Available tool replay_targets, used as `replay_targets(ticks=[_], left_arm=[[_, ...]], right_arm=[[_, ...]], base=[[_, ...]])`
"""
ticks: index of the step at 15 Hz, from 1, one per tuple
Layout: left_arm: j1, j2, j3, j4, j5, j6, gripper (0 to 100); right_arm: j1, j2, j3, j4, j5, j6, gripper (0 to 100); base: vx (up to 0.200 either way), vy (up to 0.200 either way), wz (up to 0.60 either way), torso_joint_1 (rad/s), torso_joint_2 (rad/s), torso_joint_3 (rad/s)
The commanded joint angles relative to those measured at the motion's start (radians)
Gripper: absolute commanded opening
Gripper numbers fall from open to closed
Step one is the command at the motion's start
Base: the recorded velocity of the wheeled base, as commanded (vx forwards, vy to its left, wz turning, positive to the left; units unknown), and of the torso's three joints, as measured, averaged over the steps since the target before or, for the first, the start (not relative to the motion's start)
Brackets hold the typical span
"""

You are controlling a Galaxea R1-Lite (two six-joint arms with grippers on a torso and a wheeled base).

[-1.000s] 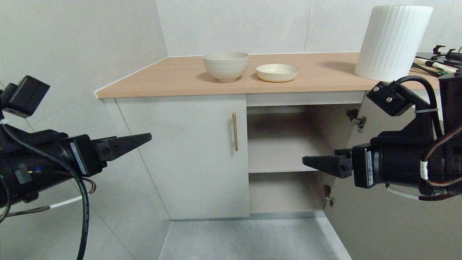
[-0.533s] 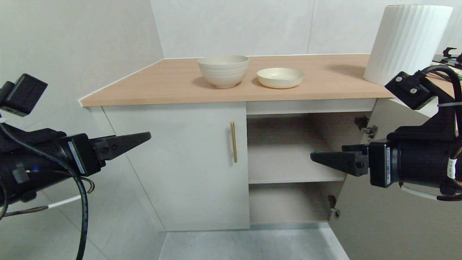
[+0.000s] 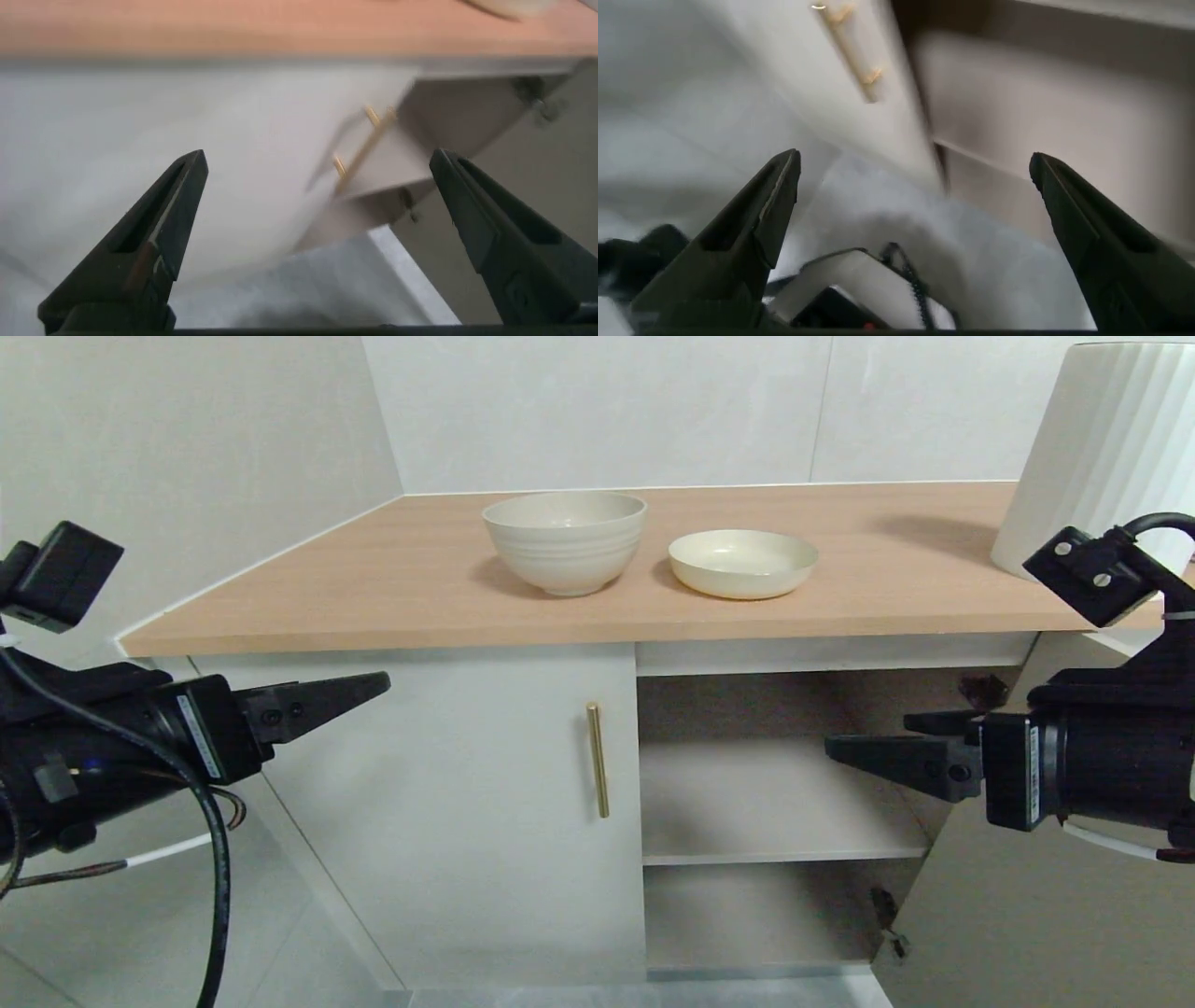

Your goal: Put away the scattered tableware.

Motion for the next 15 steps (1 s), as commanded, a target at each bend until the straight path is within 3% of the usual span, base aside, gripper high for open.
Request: replay_targets(ticks=[1,9,15], left_arm=[[0.000,-0.009,-0.005,0.000,-0.001,-0.001,100],[-0.005,0.009,-0.016,0.000,-0.004,-0.001,100],[-0.014,0.049,-0.008,-0.002,-0.004,-0.003,100]], right_arm=[[0.002,-0.018,0.012,-0.001,0.001,-0.022,100],[-0.035,-0.003,0.014,-0.001,0.008,-0.056,100],[-0.064,0.020,0.014,-0.003,0.008,-0.062,100]], base=[[0.000,0.000,0.00,0.000,0.00,0.000],[0.000,0.000,0.00,0.002,-0.02,-0.011],[0.000,0.000,0.00,0.099,-0.37,-0.288]])
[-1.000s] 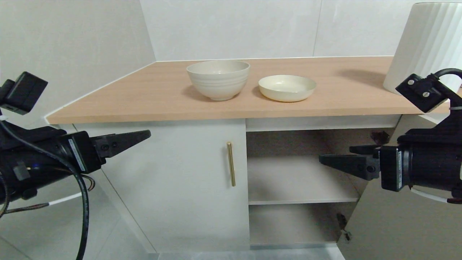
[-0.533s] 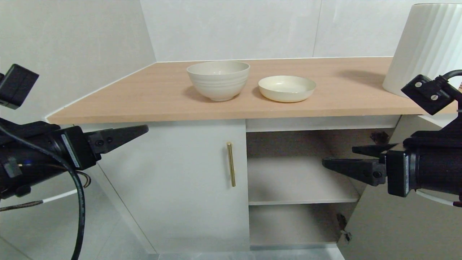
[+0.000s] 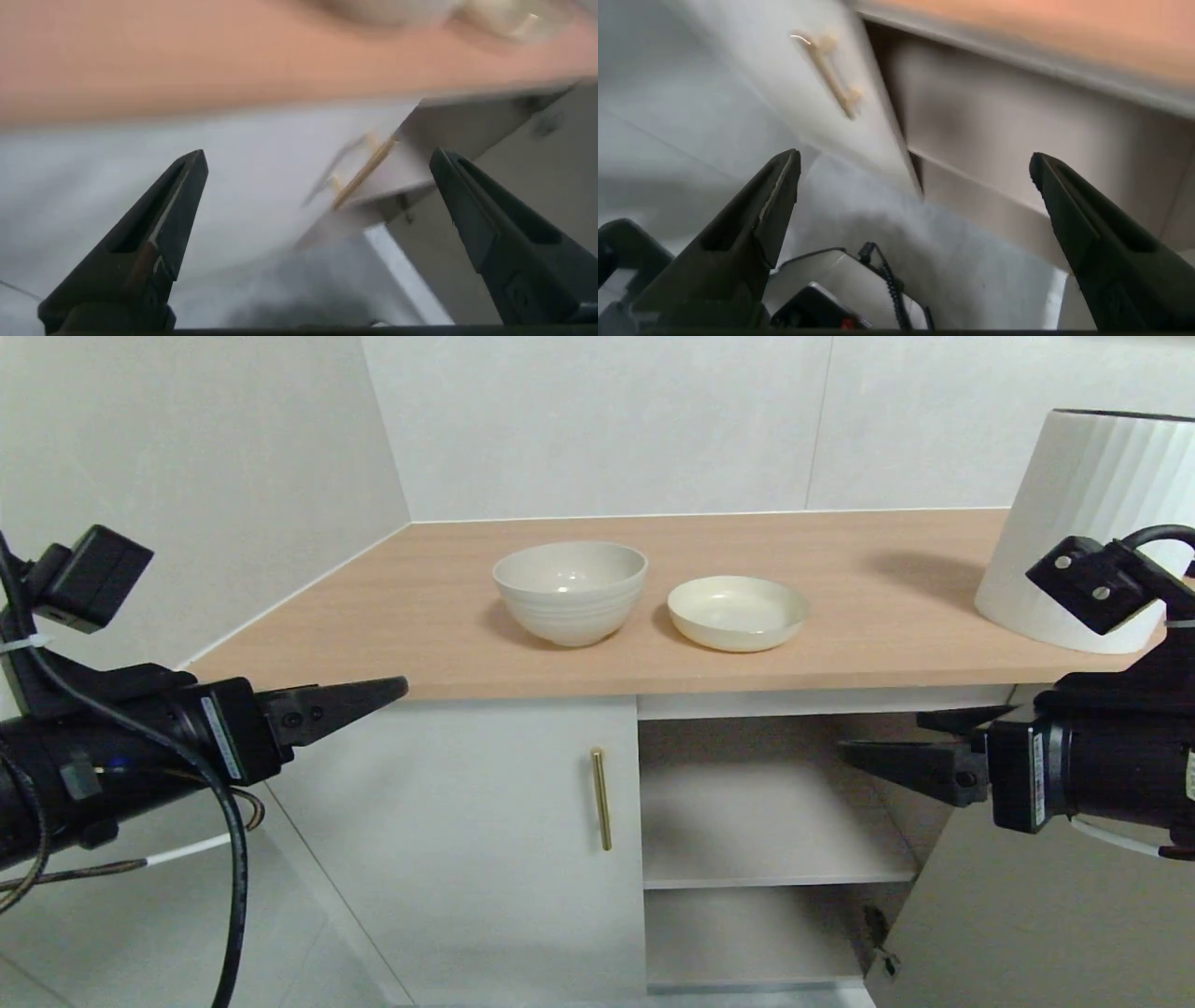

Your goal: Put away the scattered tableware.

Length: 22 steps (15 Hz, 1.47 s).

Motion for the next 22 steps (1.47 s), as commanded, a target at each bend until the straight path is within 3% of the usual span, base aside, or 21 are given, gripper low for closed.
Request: replay_targets(ticks=[1,6,10,15,18,20,21,22], left_arm=[[0.001,0.017,0.004,0.000,0.001,-0.001,100],[0.001,0.052,0.004,-0.003,0.001,-0.002,100],[-0.039,0.111,0.007,-0.006,0.001,-0.002,100],[-0.078,0.233,-0.142,0.010,0.005,-0.001,100],[-0.078,0.269,-0.228,0.155,0.009,-0.005,100],[-0.078,0.264,-0.282,0.278,0.007,-0.041,100],[-0.081,0.272,-0.316,0.321,0.010,-0.073,100],[-0.085,0.292,-0.357,0.367,0.012,-0.126,100]], right_arm=[[-0.009,0.015,0.000,0.001,0.000,-0.001,100],[-0.012,0.021,0.000,-0.007,-0.001,-0.004,100],[-0.035,0.047,0.000,-0.029,-0.001,-0.010,100],[-0.086,0.209,-0.035,-0.216,-0.007,-0.092,100],[-0.089,0.268,-0.136,-0.130,-0.017,0.005,100],[-0.089,0.298,-0.213,0.001,-0.029,0.069,100],[-0.089,0.326,-0.250,0.039,-0.043,0.106,100],[-0.089,0.360,-0.288,0.063,-0.075,0.154,100]], base=[[0.000,0.000,0.00,0.134,-0.52,-0.295],[0.000,0.000,0.00,0.168,-0.47,-0.296],[0.000,0.000,0.00,0.194,-0.47,-0.287],[0.000,0.000,0.00,0.159,-0.36,-0.206],[0.000,0.000,0.00,0.014,-0.03,-0.017],[0.000,0.000,0.00,0.000,0.00,0.000],[0.000,0.000,0.00,0.000,0.00,0.000],[0.000,0.000,0.00,0.000,0.00,0.000]])
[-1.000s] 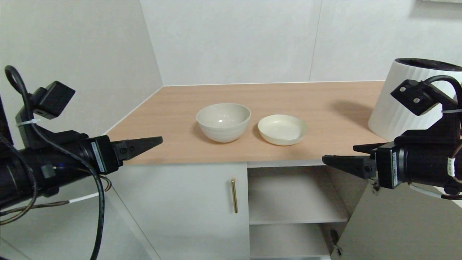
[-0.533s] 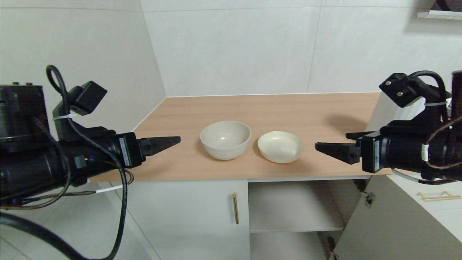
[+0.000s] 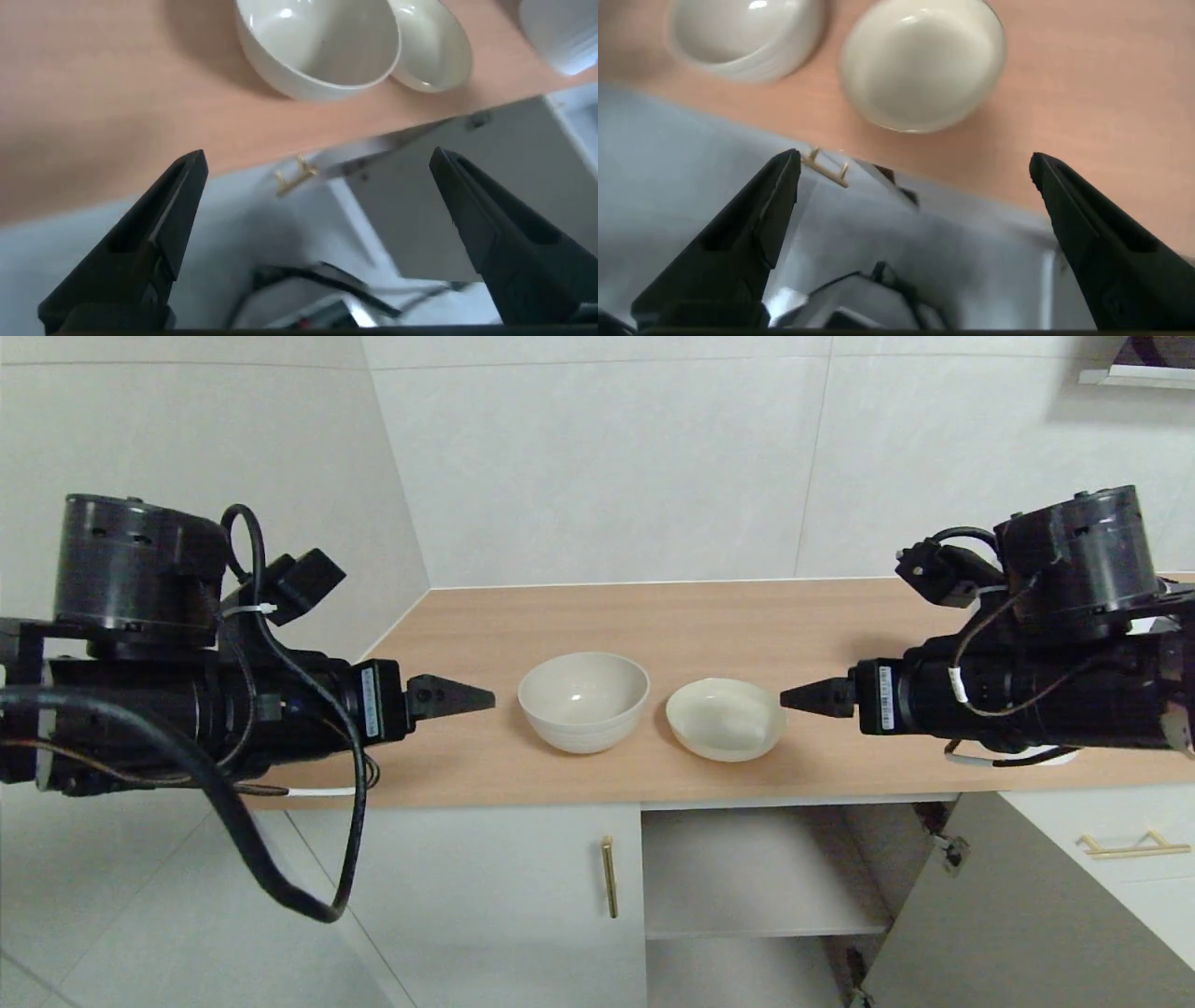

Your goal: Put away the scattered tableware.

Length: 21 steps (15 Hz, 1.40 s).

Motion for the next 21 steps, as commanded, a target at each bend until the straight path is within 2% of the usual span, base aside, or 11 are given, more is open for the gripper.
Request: replay_targets(ticks=[1,2,3,4,5,7,8,11,13,15,21], left_arm=[[-0.014,0.059,-0.089,0.056,0.006,-0.093,100],[-0.021,0.097,-0.129,0.076,0.015,-0.167,100],[-0.029,0.131,-0.150,0.080,0.026,-0.220,100],[-0.034,0.151,-0.161,0.080,0.035,-0.243,100],[-0.049,0.203,-0.181,0.077,0.070,-0.291,100],[-0.074,0.298,-0.230,0.073,0.156,-0.374,100],[-0.083,0.335,-0.253,0.073,0.204,-0.404,100],[-0.112,0.401,-0.277,0.047,0.288,-0.424,100],[-0.112,0.409,-0.274,0.014,0.296,-0.426,100],[-0.112,0.409,-0.274,0.004,0.294,-0.446,100],[-0.112,0.425,-0.276,0.002,0.296,-0.446,100]], right_arm=[[0.000,0.097,-0.073,0.019,-0.056,0.049,100],[0.002,0.129,-0.089,0.017,-0.094,0.058,100],[0.002,0.154,-0.096,0.012,-0.119,0.065,100],[0.002,0.166,-0.098,0.011,-0.126,0.070,100],[0.002,0.197,-0.115,0.011,-0.134,0.085,100],[-0.005,0.221,-0.129,0.011,-0.135,0.105,100],[-0.006,0.226,-0.132,0.011,-0.135,0.108,100],[-0.011,0.233,-0.129,-0.015,-0.135,0.110,100],[-0.011,0.233,-0.127,-0.015,-0.135,0.110,100],[-0.011,0.235,-0.127,-0.015,-0.135,0.110,100],[-0.011,0.232,-0.125,-0.015,-0.135,0.110,100]], base=[[0.000,0.000,0.00,0.000,0.00,0.000],[0.000,0.000,0.00,0.000,0.00,0.000],[0.000,0.000,0.00,0.000,0.00,0.000],[0.000,0.000,0.00,0.000,0.00,0.000],[0.000,0.000,0.00,0.000,0.00,0.000],[0.000,0.000,0.00,0.000,0.00,0.000],[0.000,0.000,0.00,0.000,0.00,0.000],[0.000,0.000,0.00,0.000,0.00,0.000],[0.000,0.000,0.00,0.000,0.00,0.000],[0.000,0.000,0.00,0.000,0.00,0.000],[0.000,0.000,0.00,0.000,0.00,0.000]])
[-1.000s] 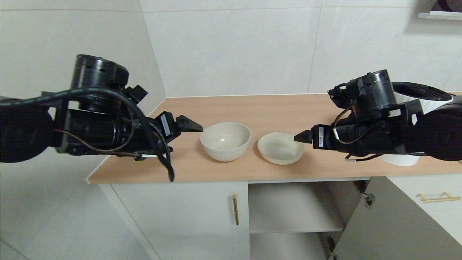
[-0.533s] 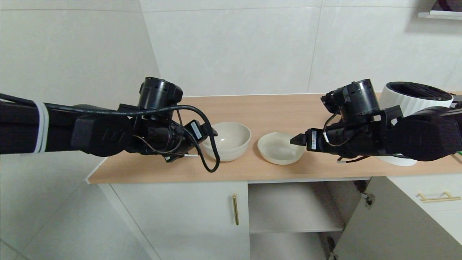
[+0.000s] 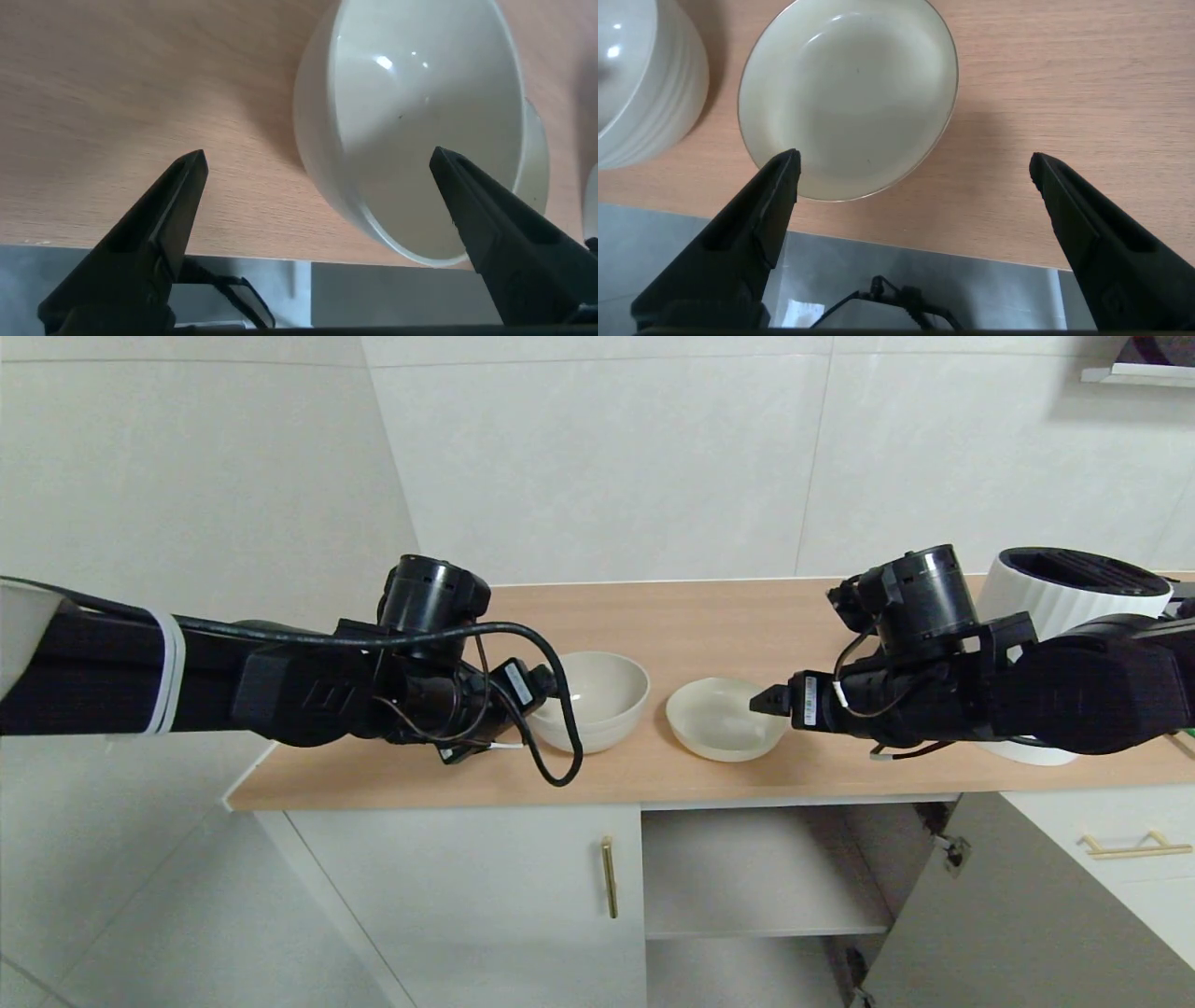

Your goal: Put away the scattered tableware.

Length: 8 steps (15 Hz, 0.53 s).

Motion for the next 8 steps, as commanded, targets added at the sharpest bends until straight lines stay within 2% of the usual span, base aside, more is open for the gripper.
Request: replay_targets(ticks=[1,8], left_arm=[[0.000,0.002,0.000,0.000,0.001,0.000,0],[0.002,-0.015,0.002,0.001,-0.001,0.002,0]], right_arm=[[0.000,-0.004,0.000,0.000,0.000,0.000,100],[0.000,0.001,-0.001,0.000,0.000,0.000,100]], base=[[0.000,0.000,0.00,0.000,0.00,0.000],[0.000,0.000,0.00,0.000,0.00,0.000]])
